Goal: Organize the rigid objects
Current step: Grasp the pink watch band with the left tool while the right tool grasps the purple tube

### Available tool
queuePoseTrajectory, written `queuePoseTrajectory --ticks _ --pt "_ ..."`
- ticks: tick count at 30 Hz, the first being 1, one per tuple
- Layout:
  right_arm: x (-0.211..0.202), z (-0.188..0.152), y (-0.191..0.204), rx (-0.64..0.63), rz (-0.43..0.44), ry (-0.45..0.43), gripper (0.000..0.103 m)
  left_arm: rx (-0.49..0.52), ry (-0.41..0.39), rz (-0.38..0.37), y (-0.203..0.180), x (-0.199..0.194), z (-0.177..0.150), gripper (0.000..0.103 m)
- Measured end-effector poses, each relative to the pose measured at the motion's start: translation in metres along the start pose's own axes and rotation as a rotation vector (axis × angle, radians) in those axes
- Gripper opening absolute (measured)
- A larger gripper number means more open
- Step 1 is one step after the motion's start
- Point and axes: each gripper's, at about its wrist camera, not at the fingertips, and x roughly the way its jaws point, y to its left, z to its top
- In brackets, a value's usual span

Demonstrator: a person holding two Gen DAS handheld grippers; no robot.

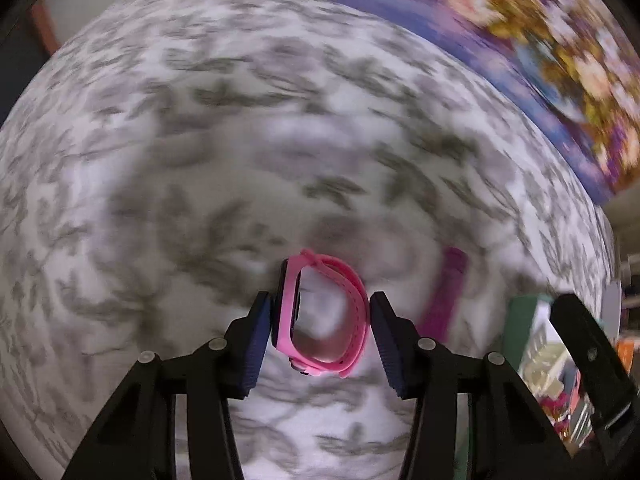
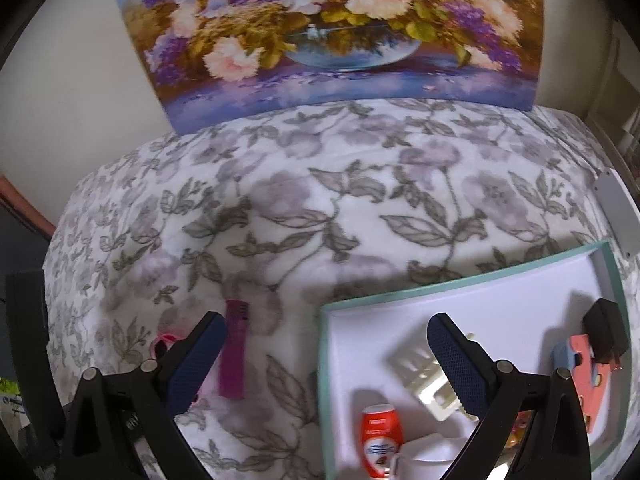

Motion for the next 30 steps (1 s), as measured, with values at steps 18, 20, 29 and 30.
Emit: queuePoseTrajectory --ticks 18,20,29,30 --pt "0.033 -0.033 0.073 -0.222 0.063 0.066 0.055 -0.168 -0.090 -0.012 0.062 -0.035 0.010 0.051" --pt "0.040 -0.036 0.076 -0.233 0.053 0.081 0.048 -0.166 -0.086 -0.013 0.060 -0.032 0.012 0.051" --pt "0.052 -0.045 0.084 -0.282 -0.014 0.080 0.031 -0.156 -0.079 -0.012 0.055 -0.028 0.012 0.051" --pt "0.052 -0.045 0.084 -0.286 -0.018 0.078 0.028 -0.155 -0.080 -0.013 0.055 -0.028 0.012 0.051"
